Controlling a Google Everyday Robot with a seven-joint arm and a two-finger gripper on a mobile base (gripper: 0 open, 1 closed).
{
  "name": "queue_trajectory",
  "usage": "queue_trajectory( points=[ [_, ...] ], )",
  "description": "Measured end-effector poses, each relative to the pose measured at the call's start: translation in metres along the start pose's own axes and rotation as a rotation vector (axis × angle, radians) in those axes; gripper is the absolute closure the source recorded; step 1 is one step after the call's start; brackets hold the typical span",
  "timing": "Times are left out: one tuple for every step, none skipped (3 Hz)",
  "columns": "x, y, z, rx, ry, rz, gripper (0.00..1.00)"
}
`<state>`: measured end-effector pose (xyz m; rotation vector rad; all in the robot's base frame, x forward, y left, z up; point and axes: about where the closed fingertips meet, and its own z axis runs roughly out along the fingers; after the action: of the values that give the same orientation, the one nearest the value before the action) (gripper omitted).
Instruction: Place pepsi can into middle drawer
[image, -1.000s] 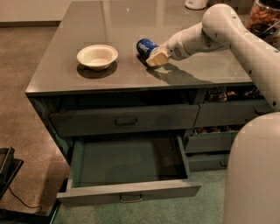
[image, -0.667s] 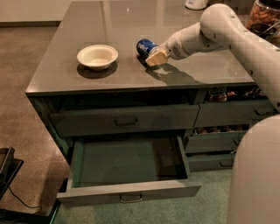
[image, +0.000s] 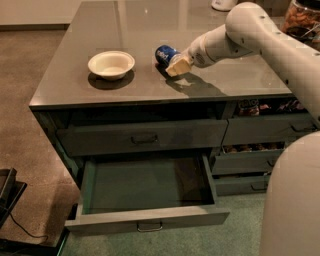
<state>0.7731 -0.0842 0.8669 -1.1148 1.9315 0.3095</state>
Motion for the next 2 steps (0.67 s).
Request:
queue_trajectory(
  points=[
    [0.0,0.007,-0.024,-0.011,0.029,-0.024,1.0],
    [-0.004,0.019,-0.056,-0.027,0.029,-0.044,1.0]
  ],
)
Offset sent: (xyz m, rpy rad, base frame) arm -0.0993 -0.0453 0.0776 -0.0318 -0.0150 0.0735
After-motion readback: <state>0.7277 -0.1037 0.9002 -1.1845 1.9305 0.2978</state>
